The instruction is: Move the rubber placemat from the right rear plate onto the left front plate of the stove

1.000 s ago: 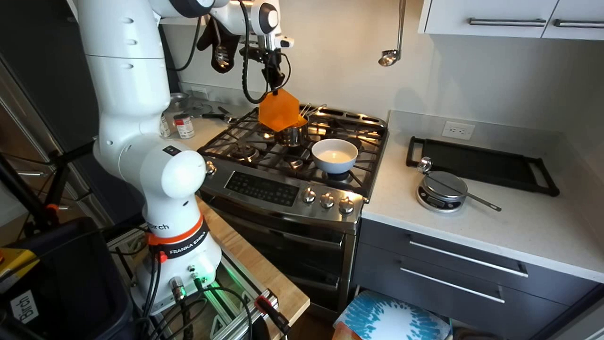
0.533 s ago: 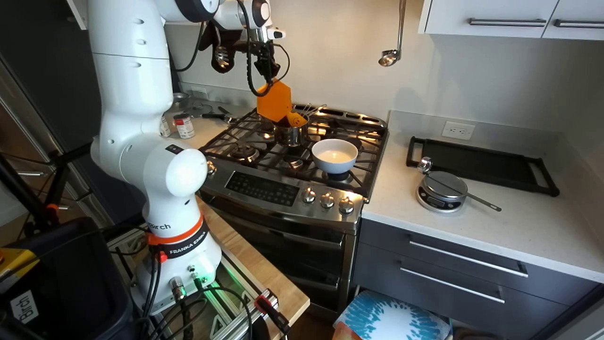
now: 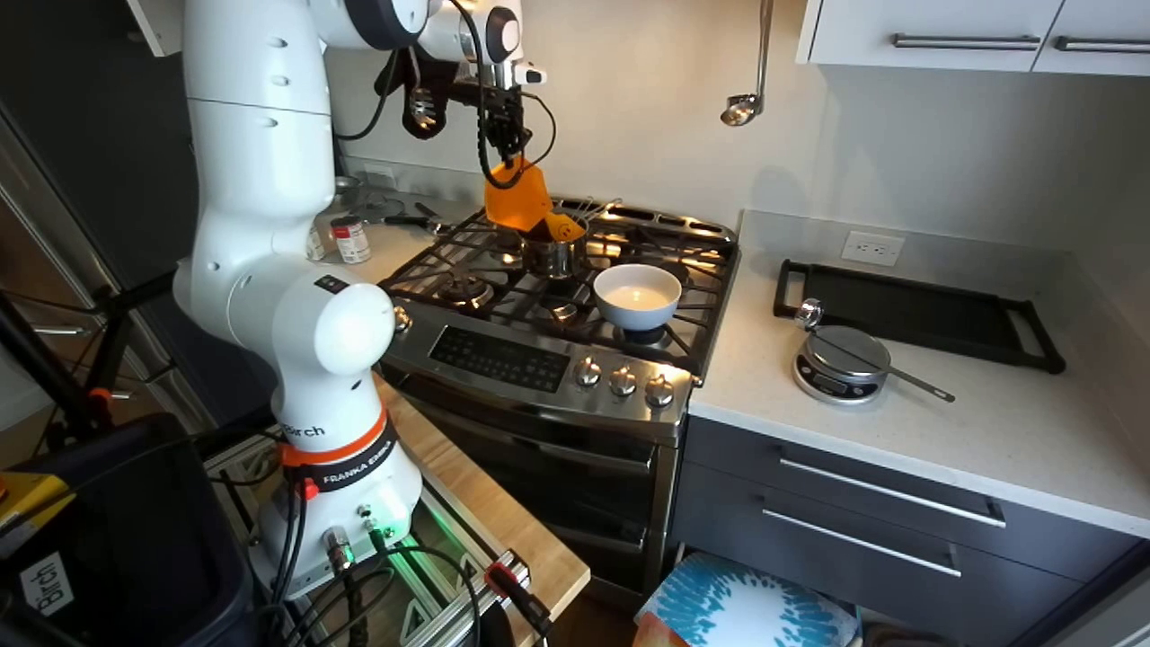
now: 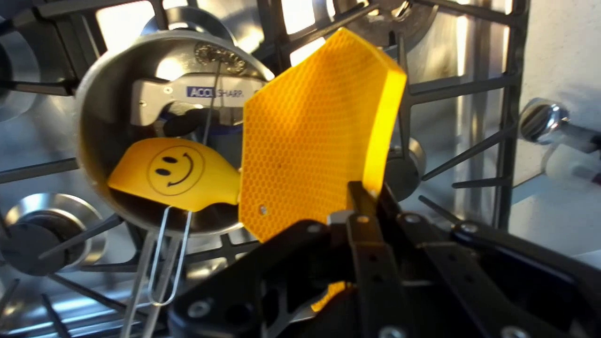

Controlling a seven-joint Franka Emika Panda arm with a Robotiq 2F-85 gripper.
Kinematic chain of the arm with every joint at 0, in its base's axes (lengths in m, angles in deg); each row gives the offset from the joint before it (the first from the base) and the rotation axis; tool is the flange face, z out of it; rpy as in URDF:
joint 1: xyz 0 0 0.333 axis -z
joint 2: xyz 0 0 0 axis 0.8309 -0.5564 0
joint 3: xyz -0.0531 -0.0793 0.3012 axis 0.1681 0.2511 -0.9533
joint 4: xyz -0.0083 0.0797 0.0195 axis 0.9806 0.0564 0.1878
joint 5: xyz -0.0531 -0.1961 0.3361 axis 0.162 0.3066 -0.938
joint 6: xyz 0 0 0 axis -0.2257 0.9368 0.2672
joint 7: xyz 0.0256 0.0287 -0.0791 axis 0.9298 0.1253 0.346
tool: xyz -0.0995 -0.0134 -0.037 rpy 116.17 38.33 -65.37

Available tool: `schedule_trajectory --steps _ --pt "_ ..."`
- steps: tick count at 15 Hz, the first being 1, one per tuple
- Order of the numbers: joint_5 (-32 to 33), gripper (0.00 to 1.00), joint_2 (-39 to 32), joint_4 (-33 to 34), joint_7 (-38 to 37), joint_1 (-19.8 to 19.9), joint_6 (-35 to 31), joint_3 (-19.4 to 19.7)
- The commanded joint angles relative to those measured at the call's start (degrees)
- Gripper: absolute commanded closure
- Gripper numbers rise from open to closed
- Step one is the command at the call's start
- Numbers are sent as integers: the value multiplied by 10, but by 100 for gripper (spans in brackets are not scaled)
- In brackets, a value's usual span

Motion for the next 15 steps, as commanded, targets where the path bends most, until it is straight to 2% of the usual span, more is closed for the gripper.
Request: schedule_trajectory --steps 1,7,10,12,13,15 --pt "-83 99 6 -6 54 11 52 -19" --pt "-90 99 -3 23 -9 -19 176 -28" --pt "-98 99 -9 19 -6 -26 182 -33" --pt "-102 99 -17 13 11 -21 150 -29" --pt "-87 94 -9 16 0 -29 165 -30" --pt "-88 94 -16 16 3 -26 157 -27"
